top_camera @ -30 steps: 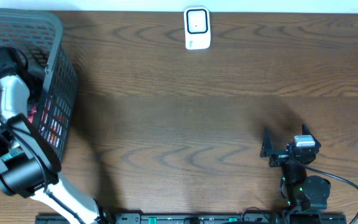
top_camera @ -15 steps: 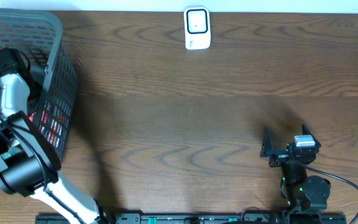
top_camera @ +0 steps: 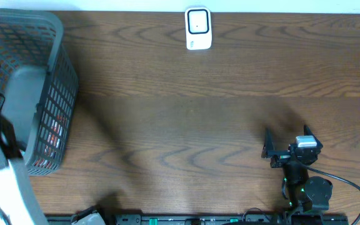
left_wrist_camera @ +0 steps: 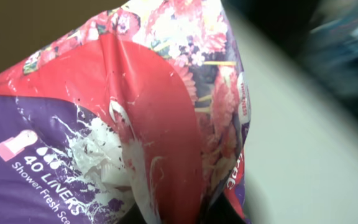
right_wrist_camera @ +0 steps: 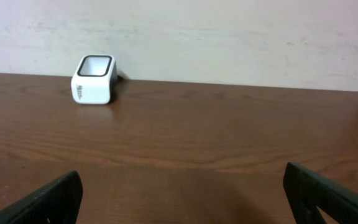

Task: Scan the item barcode
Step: 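Carry the purple-red pack to the table center and release it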

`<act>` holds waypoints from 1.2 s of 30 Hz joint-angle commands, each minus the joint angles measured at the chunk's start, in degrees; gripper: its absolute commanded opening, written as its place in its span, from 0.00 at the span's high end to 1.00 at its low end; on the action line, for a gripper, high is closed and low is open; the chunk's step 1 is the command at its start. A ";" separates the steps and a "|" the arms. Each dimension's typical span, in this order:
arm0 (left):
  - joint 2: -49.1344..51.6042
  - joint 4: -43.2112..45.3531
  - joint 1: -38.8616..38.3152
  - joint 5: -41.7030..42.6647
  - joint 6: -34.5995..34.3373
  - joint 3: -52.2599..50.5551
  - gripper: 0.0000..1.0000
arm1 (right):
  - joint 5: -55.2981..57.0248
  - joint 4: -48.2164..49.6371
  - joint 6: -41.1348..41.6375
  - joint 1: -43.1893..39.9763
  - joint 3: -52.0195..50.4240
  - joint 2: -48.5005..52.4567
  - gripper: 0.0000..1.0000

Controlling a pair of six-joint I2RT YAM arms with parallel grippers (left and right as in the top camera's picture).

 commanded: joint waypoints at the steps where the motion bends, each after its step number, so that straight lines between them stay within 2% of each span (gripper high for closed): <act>1: -4.48 3.50 -6.67 16.13 -1.31 0.50 0.93 | 0.04 -0.22 -0.90 -0.59 -0.09 -0.31 0.01; 5: -5.25 4.22 -22.56 17.73 0.33 0.09 0.93 | 0.04 -0.22 -0.90 -0.59 -0.09 -0.31 0.01; 9: -0.68 1.75 -37.79 17.18 8.87 -1.40 0.93 | 0.04 -0.22 -0.90 -0.59 -0.09 -0.31 0.01; 11: 2.75 -0.76 -42.38 14.93 11.69 -1.40 0.93 | 0.04 -0.22 -0.90 -0.59 -0.09 -0.31 0.01; 15: 12.35 -4.39 -49.18 6.82 12.28 -1.40 0.93 | 0.04 -0.22 -0.90 -0.59 -0.09 -0.31 0.01; 21: 31.63 -3.56 -56.57 6.36 10.73 -1.40 0.93 | 0.04 -0.22 -0.90 -0.59 -0.09 -0.31 0.01; 25: 38.21 -2.10 -58.58 6.36 10.01 -1.40 0.92 | 0.02 -0.22 -0.90 -0.59 -0.09 -0.31 0.01; 26: 39.23 -2.08 -58.90 6.36 9.66 -1.40 0.86 | 0.04 -0.22 -0.90 -0.59 -0.09 -0.31 0.01; 28: 40.15 -2.16 -59.17 6.38 9.16 -1.40 0.47 | 0.04 -0.22 -0.90 -0.59 -0.09 -0.31 0.01; 29: 40.13 -2.25 -59.17 6.62 9.18 -1.40 0.30 | 0.04 -0.22 -0.90 -0.59 -0.09 -0.31 0.01; 31: 39.17 -2.27 -59.06 7.74 9.20 -1.25 0.18 | 0.04 -0.22 -0.90 -0.59 -0.09 -0.31 0.01; 36: 31.87 -2.27 -57.66 8.70 9.27 0.09 0.12 | 0.04 -0.22 -0.90 -0.59 -0.09 -0.31 0.01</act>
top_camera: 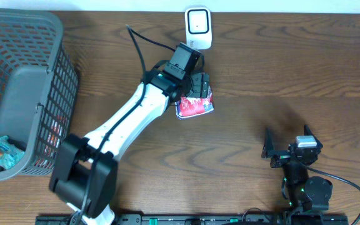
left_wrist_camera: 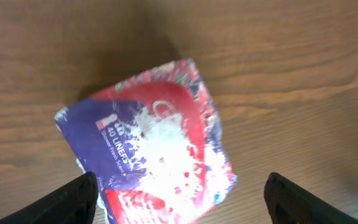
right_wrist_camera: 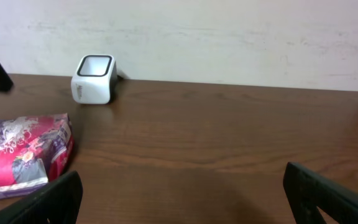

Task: Scan the item barcode
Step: 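Carry the purple-red pack to the table center and release it, then reach the left gripper into the basket and grasp the green tissue pack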

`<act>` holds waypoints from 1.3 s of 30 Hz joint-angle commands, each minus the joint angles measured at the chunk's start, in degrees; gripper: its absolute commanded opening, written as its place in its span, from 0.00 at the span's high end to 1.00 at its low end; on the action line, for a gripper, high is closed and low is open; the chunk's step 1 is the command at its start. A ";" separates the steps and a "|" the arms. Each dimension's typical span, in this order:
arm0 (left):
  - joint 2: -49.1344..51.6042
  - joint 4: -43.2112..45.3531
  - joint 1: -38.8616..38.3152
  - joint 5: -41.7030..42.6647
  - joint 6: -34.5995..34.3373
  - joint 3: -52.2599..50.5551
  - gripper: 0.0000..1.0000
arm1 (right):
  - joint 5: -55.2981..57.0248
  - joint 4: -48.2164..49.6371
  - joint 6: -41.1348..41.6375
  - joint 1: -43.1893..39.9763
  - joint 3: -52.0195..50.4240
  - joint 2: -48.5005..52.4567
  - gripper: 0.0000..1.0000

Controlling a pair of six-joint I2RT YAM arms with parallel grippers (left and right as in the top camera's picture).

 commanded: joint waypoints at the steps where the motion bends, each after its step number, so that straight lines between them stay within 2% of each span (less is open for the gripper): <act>1: -9.07 0.17 1.99 0.59 -0.24 1.90 0.10 | 0.04 -0.22 -0.87 -0.59 -0.09 -0.31 0.01; 4: -16.92 0.22 5.77 -0.55 2.01 2.38 0.09 | 0.04 -0.22 -0.87 -0.59 -0.09 -0.31 0.01; 7: -25.40 -0.31 12.13 -7.69 2.29 2.38 0.09 | 0.04 -0.22 -0.87 -0.59 -0.09 -0.31 0.01; 10: -32.87 -1.14 21.55 -15.54 2.29 2.38 0.09 | 0.04 -0.22 -0.87 -0.59 -0.09 -0.31 0.01; 12: -36.87 -2.51 31.04 -20.11 2.29 2.36 0.09 | 0.04 -0.22 -0.87 -0.59 -0.09 -0.31 0.01; 17: -37.05 -8.15 50.27 -22.60 1.92 1.70 0.09 | 0.04 -0.22 -0.87 -0.59 -0.09 -0.31 0.01; 20: -34.71 -12.11 58.25 -22.60 -4.31 0.35 0.09 | 0.04 -0.22 -0.87 -0.59 -0.09 -0.31 0.01; 22: -32.41 -14.05 61.55 -22.60 -9.62 -0.37 0.09 | 0.04 -0.22 -0.87 -0.59 -0.09 -0.31 0.01; 26: -26.03 -17.03 63.87 -23.39 -11.32 -0.50 0.09 | 0.04 -0.22 -0.87 -0.59 -0.09 -0.31 0.01; 28: -22.95 -19.58 63.91 -27.08 -13.00 -0.50 0.09 | 0.04 -0.22 -0.87 -0.59 -0.09 -0.31 0.01; 33: -14.51 -28.52 64.24 -39.17 -25.09 -0.50 0.07 | 0.04 -0.22 -0.87 -0.59 -0.09 -0.31 0.01; 39: -4.81 -29.49 65.22 -39.93 -26.71 -0.50 0.04 | 0.04 -0.22 -0.87 -0.59 -0.09 -0.31 0.01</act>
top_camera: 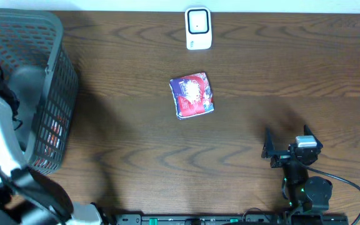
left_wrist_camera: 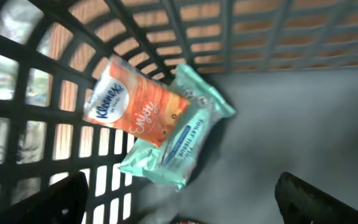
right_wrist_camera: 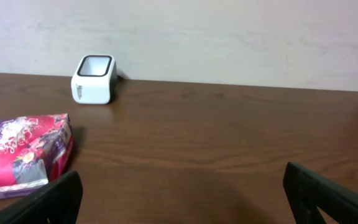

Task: Scan the item barcode
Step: 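Reach the left gripper into the basket and grasp the green tissue pack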

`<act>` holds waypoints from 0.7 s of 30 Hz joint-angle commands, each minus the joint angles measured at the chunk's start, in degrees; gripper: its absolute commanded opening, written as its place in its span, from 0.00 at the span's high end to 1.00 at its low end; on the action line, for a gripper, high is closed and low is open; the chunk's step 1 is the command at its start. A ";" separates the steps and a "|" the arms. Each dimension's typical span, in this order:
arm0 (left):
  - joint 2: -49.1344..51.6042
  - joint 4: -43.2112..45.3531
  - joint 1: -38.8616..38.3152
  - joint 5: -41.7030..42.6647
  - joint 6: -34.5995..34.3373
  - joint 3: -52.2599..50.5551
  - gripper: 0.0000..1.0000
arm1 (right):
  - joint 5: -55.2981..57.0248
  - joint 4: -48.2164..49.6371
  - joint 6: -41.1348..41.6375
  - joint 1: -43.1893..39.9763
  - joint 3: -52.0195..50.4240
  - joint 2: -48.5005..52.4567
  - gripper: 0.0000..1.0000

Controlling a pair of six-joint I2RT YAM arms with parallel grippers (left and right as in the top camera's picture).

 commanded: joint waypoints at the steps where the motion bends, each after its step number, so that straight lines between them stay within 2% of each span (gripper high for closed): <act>1: 4.85 -0.39 0.92 -3.72 -4.63 -0.33 0.04 | 0.04 -0.24 -0.90 -0.59 -0.09 -0.31 0.01; 12: 16.59 -3.72 1.53 -3.72 -6.25 -0.35 0.04 | 0.04 -0.24 -0.90 -0.59 -0.09 -0.31 0.01; 21: 20.87 -4.63 3.15 -3.72 -6.16 -0.35 0.04 | 0.04 -0.24 -0.90 -0.59 -0.09 -0.31 0.01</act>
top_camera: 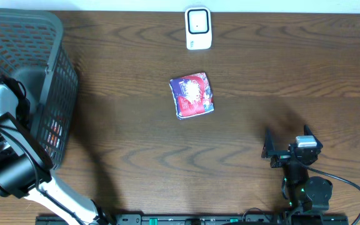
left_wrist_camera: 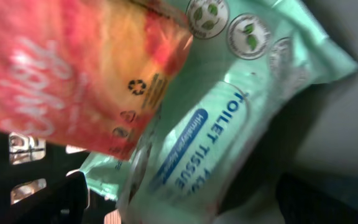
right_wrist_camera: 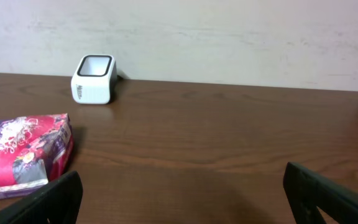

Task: Scan the item barcode
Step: 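Reach the left gripper into the basket and grasp the green tissue pack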

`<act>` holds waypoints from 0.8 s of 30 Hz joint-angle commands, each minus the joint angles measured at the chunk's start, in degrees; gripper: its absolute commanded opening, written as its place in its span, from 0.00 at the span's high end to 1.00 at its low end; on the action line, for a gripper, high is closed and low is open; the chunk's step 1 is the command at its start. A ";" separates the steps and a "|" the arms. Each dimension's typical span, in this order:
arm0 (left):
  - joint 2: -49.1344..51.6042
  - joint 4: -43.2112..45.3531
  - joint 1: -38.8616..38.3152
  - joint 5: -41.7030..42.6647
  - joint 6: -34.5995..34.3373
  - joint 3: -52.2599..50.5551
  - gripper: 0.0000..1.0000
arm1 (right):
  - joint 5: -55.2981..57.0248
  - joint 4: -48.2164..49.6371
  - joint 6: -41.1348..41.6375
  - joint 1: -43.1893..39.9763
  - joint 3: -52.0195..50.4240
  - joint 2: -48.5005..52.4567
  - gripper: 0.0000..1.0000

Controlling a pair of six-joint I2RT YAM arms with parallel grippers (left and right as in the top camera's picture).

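Note:
My left gripper (left_wrist_camera: 185, 208) is open, deep in the grey basket (top_camera: 55, 75), its dark fingers (left_wrist_camera: 58, 199) wide apart on either side of a mint-green toilet tissue pack (left_wrist_camera: 216, 143). An orange Kleenex pack (left_wrist_camera: 67, 68) lies partly over that pack. A red and purple liner packet (top_camera: 192, 95) lies on the table below the white scanner (top_camera: 198, 28). The right wrist view shows the packet (right_wrist_camera: 23, 155) and the scanner (right_wrist_camera: 94, 79) too. My right gripper (right_wrist_camera: 185, 199) rests open at the front right, holding nothing.
The basket's mesh walls stand around my left arm (top_camera: 5, 125) at the table's left edge. The wooden table (top_camera: 280, 81) ends at a pale wall (right_wrist_camera: 229, 37) behind the scanner.
My left gripper has dropped lower in the basket. The green tissue pack and the orange pack now fill its view. The liner packet, scanner and right arm have not moved.
First the liner packet filled the left wrist view while the arm was at the basket. Then the left gripper stood open over that packet, lying on the table below the scanner. Later it was open above the basket's packs, and now sits close on the green one.

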 commanded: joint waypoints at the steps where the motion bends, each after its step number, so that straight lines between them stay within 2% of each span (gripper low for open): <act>1: 0.44 -0.15 1.68 -1.60 -0.52 -0.24 0.04 | 0.04 -0.24 -0.90 -0.59 -0.09 -0.31 0.01; 5: 0.44 0.96 3.61 -0.26 2.60 -0.24 0.04 | 0.04 -0.24 -0.90 -0.59 -0.09 -0.31 0.01; 7: 0.44 3.76 4.68 3.74 9.99 -0.26 0.04 | 0.04 -0.24 -0.90 -0.59 -0.09 -0.31 0.01; 9: 0.46 5.22 5.25 7.78 13.55 -0.35 0.06 | 0.04 -0.24 -0.90 -0.59 -0.09 -0.31 0.01; 10: 0.46 5.88 5.49 10.01 14.71 -0.50 0.11 | 0.04 -0.24 -0.90 -0.59 -0.09 -0.31 0.01; 11: 0.46 6.34 5.64 11.54 15.52 -0.63 0.21 | 0.04 -0.24 -0.90 -0.59 -0.09 -0.31 0.01; 14: 0.46 6.54 5.68 12.98 16.33 -0.66 0.62 | 0.04 -0.24 -0.90 -0.59 -0.09 -0.31 0.01; 17: 0.44 6.51 5.68 12.98 17.92 -0.50 0.89 | 0.04 -0.24 -0.90 -0.59 -0.09 -0.31 0.01; 18: 0.42 6.32 5.68 12.98 19.17 -0.22 0.93 | 0.04 -0.24 -0.90 -0.59 -0.09 -0.31 0.01; 24: -3.54 0.72 5.25 13.79 20.35 5.90 0.93 | 0.04 -0.24 -0.90 -0.59 -0.09 -0.31 0.01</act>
